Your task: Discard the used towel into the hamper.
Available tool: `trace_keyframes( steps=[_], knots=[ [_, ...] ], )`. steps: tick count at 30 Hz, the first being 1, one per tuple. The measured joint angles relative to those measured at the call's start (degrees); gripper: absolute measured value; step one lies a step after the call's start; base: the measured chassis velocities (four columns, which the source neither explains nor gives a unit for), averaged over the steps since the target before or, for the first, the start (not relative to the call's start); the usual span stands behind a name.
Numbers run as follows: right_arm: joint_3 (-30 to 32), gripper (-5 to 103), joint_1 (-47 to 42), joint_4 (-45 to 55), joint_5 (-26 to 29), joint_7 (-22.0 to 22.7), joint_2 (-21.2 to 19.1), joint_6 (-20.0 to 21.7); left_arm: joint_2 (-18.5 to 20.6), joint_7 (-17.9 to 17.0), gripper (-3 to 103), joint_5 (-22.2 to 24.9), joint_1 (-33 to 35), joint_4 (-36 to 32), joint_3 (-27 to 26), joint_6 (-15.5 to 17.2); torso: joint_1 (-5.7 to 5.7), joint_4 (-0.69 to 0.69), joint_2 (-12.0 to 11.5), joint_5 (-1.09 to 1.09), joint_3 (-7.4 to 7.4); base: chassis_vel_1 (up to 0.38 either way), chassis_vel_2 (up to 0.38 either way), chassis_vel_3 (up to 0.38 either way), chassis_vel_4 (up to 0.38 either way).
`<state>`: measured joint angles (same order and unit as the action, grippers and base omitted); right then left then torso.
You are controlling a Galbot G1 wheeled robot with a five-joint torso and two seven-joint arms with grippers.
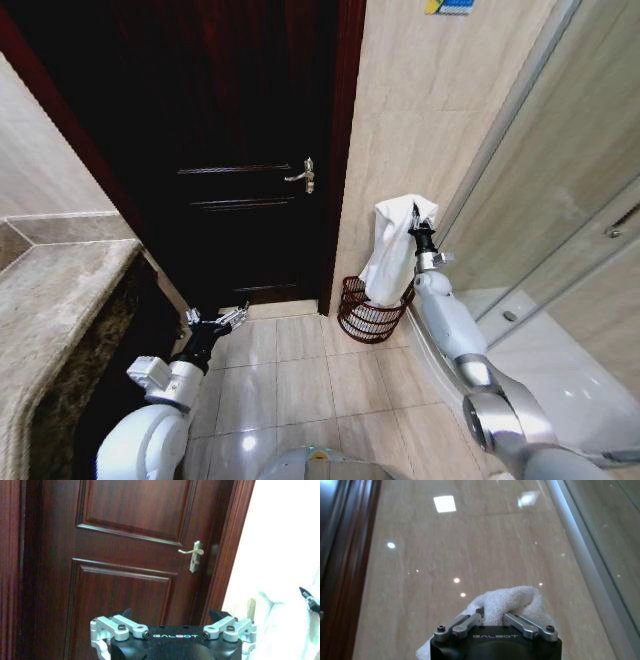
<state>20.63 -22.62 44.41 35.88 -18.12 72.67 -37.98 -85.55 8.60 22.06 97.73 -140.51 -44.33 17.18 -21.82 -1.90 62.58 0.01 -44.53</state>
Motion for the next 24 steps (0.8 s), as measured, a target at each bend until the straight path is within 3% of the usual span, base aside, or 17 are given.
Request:
trace_keyframes(
  steps=[14,24],
  knots=[
    [1.0,6,2.4,-10.5,-0.5,-4.5,3.8,-2.6,0.0,0.0,100,0.0,0.0,0.0,0.0,0.0,0.00,-0.02,0.0,-0.01,0.00,0.000,0.000,0.000,0.000],
    [1.5,6,-0.6,-12.9,-1.3,-5.5,4.0,-3.8,0.0,0.0,100,0.0,0.0,0.0,0.0,0.0,0.00,0.00,0.0,0.00,0.00,0.000,0.000,0.000,0.000]
  ],
)
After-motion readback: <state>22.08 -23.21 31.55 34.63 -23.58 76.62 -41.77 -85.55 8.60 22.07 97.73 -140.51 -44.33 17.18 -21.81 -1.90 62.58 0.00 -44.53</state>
